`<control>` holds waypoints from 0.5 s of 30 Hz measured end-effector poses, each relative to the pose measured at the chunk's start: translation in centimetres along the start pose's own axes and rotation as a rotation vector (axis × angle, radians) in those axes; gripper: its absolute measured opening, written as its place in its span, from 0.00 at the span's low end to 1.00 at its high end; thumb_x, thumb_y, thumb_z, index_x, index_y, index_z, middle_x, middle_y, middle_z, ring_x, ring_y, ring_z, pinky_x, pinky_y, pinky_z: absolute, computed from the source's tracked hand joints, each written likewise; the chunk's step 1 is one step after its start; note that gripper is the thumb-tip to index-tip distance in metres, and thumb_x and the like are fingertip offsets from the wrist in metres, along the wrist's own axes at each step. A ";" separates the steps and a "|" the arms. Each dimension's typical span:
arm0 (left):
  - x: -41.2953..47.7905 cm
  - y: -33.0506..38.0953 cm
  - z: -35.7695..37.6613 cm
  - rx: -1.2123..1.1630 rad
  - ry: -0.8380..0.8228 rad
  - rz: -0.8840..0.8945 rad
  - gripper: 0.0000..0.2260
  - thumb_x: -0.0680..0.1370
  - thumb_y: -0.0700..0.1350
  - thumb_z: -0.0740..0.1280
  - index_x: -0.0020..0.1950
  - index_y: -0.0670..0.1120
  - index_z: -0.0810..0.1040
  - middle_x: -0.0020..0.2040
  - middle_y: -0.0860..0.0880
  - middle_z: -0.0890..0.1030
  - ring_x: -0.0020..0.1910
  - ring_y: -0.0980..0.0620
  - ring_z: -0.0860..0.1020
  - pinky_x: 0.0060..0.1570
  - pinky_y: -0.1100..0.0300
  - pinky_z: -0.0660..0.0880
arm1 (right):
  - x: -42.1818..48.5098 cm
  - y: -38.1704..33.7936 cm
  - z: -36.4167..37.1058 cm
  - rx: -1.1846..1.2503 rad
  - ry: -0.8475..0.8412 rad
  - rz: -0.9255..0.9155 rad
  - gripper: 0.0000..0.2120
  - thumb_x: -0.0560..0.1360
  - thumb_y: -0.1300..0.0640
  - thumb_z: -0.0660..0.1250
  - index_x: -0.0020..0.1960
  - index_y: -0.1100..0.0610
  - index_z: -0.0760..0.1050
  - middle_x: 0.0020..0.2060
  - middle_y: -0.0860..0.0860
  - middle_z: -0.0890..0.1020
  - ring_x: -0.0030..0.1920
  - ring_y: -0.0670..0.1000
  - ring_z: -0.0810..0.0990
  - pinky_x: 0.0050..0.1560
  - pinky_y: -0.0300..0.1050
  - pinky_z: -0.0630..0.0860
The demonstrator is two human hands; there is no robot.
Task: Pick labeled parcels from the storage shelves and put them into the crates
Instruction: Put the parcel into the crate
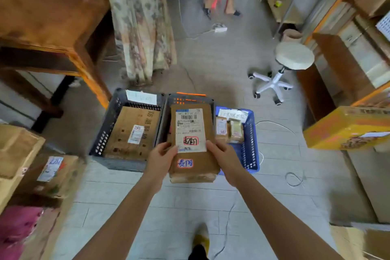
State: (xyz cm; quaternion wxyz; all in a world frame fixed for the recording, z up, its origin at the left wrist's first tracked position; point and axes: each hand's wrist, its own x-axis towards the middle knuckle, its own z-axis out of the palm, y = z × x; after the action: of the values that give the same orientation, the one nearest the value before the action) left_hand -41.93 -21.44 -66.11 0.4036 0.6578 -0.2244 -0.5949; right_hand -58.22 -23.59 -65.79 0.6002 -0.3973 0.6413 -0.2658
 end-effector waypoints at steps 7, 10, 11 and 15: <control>11.6 -4.8 4.9 0.122 0.008 -0.184 0.09 0.80 0.42 0.59 0.59 0.43 0.72 0.51 0.43 0.79 0.40 0.52 0.80 0.32 0.63 0.78 | 11.9 5.7 -1.6 -0.096 0.062 0.187 0.15 0.79 0.53 0.59 0.54 0.64 0.76 0.51 0.58 0.80 0.46 0.51 0.76 0.42 0.43 0.73; 18.5 -7.5 5.6 0.193 0.027 -0.217 0.12 0.81 0.43 0.58 0.63 0.41 0.72 0.56 0.41 0.79 0.41 0.51 0.80 0.35 0.62 0.78 | 18.5 8.4 -0.7 -0.142 0.082 0.248 0.16 0.80 0.52 0.57 0.56 0.64 0.74 0.49 0.56 0.77 0.46 0.51 0.75 0.40 0.44 0.72; 20.8 -8.3 5.7 0.204 0.033 -0.237 0.13 0.81 0.43 0.58 0.63 0.41 0.72 0.57 0.42 0.78 0.41 0.51 0.80 0.37 0.61 0.77 | 20.7 9.3 -0.3 -0.160 0.096 0.264 0.16 0.80 0.52 0.57 0.56 0.63 0.74 0.49 0.56 0.78 0.47 0.52 0.75 0.43 0.46 0.73; 29.6 -11.7 6.6 0.254 0.029 -0.310 0.13 0.81 0.43 0.57 0.64 0.42 0.72 0.49 0.46 0.79 0.37 0.55 0.78 0.33 0.65 0.76 | 29.2 12.8 1.1 -0.217 0.140 0.367 0.16 0.80 0.53 0.57 0.56 0.64 0.74 0.54 0.59 0.79 0.49 0.54 0.76 0.51 0.49 0.75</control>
State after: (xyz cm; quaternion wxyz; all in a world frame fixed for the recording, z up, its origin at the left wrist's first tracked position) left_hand -44.77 -39.37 -93.02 0.2241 0.7388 -0.1878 -0.6072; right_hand -58.58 -40.67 -92.75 0.5463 -0.3166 0.7678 -0.1087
